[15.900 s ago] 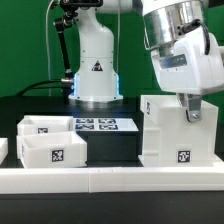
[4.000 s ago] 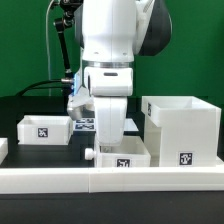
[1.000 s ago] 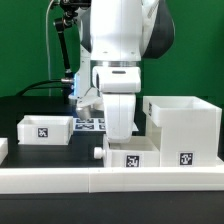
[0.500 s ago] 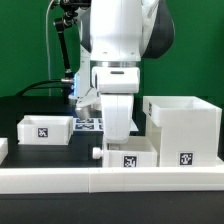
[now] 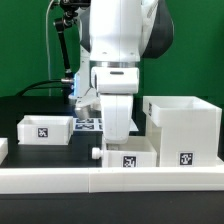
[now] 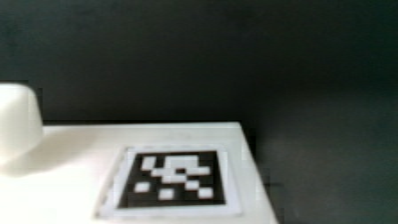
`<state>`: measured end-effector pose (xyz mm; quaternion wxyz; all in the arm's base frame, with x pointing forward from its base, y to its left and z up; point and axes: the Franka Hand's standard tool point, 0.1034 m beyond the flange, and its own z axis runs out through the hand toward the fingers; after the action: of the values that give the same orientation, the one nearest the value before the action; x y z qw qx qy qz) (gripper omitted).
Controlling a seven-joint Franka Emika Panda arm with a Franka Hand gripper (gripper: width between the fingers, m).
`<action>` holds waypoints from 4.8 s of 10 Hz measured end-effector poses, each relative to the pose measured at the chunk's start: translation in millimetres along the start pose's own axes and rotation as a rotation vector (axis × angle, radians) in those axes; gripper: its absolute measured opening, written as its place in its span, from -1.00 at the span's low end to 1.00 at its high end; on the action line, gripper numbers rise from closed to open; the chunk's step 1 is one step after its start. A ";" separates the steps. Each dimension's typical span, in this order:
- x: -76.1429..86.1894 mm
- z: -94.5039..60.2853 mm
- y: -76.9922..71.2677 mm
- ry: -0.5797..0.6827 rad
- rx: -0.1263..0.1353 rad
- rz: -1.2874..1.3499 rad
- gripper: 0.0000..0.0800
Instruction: Assemble drawer
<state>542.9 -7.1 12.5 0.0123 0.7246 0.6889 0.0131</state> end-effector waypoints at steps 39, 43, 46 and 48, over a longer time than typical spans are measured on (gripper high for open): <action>8.7 2.1 2.8 0.002 -0.002 -0.040 -0.89; 10.6 4.5 3.8 -0.003 0.004 -0.057 -0.89; 8.9 4.6 4.0 -0.006 0.003 -0.057 -0.89; 8.5 4.9 3.9 -0.006 0.003 -0.057 -0.88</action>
Offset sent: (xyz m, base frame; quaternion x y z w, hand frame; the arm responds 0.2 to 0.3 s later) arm 0.0023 0.0013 -0.0028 0.0461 0.0071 -0.0787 0.9958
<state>547.4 1.2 7.8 0.0136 0.7049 0.7091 0.0094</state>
